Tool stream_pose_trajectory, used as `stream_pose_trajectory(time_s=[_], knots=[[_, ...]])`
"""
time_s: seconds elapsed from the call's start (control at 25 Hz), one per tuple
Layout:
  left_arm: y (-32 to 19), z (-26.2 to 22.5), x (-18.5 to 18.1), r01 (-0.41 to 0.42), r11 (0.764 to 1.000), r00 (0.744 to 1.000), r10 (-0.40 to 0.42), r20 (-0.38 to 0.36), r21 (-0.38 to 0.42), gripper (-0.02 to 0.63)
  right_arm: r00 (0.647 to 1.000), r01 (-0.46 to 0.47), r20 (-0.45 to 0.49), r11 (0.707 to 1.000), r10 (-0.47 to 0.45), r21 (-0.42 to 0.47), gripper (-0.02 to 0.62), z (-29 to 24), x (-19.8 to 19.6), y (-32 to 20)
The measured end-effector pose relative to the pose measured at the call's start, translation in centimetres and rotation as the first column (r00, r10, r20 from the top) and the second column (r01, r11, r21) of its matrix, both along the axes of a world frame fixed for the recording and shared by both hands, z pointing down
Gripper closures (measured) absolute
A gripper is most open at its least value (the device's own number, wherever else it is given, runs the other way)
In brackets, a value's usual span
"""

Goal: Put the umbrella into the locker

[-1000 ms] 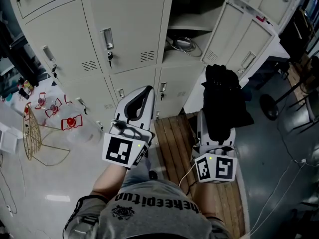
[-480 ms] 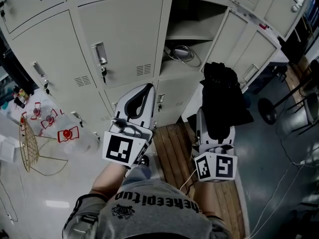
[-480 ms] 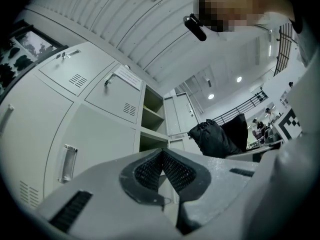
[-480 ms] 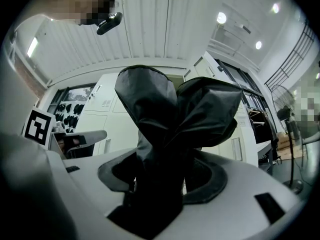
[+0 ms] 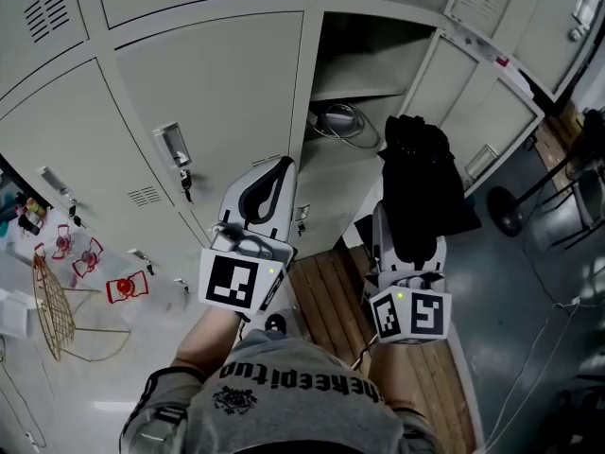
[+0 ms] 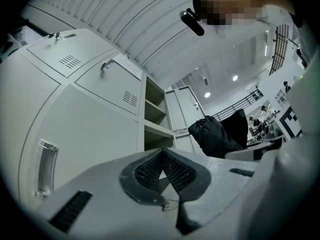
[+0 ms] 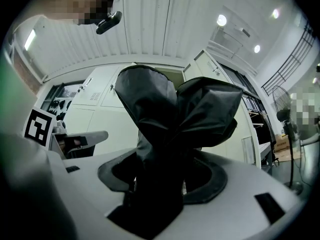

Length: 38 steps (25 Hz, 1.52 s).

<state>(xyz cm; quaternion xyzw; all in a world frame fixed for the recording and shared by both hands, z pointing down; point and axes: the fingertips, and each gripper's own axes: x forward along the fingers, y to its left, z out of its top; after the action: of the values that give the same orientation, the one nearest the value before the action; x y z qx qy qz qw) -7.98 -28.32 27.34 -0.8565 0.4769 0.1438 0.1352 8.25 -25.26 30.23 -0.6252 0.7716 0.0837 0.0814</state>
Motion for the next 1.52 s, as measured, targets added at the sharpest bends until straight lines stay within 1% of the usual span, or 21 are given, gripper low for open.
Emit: stream_pose_trajectory(time_s=[0.28,0.6,0.76,0.88,1.04,1.2,1.4,1.52], knots=[[-3.3,0.2,-0.1,-0.052,0.998,0.997,0.053,0.051,-0.019,0.601,0.999,-0.053,0.002,0.998,0.053,-0.016,0.339,0.1,-0.6,-3.4],[-5.2,1.8,-0.4,-0.087,0.994,0.995,0.089,0.037,-0.065,0.601,0.996,-0.090,-0.020,0.994,0.089,-0.062,0.339,0.9,-0.7,-5.4],[-5.9,2.0,-0.4,-0.086,0.994,0.995,0.089,0.037,-0.074,0.601,0.994,-0.103,-0.042,0.991,0.099,-0.091,0.339,1.0,-0.4,-6.3],[-6.6,1.9,-0.3,-0.078,0.994,0.996,0.080,0.024,-0.078,0.601,0.994,-0.103,-0.053,0.988,0.098,-0.114,0.339,1.0,-0.2,-7.3],[-7.7,2.4,0.1,-0.071,0.993,0.997,0.074,0.030,-0.094,0.601,0.994,-0.093,-0.064,0.985,0.085,-0.142,0.339,0.9,0.3,-9.0],[-9.1,2.3,1.0,-0.055,0.993,0.998,0.058,0.028,-0.105,0.601,0.995,-0.065,-0.081,0.984,0.052,-0.167,0.339,0.8,0.8,-11.1],[-10.5,1.6,2.1,-0.008,0.994,1.000,0.011,0.022,-0.107,0.601,0.995,-0.010,-0.097,0.979,-0.010,-0.202,0.339,0.1,1.5,-14.0],[-11.4,0.9,3.0,0.028,0.996,0.999,-0.025,0.036,-0.090,0.601,0.994,0.026,-0.099,0.975,-0.050,-0.223,0.339,-0.4,2.1,-15.9]])
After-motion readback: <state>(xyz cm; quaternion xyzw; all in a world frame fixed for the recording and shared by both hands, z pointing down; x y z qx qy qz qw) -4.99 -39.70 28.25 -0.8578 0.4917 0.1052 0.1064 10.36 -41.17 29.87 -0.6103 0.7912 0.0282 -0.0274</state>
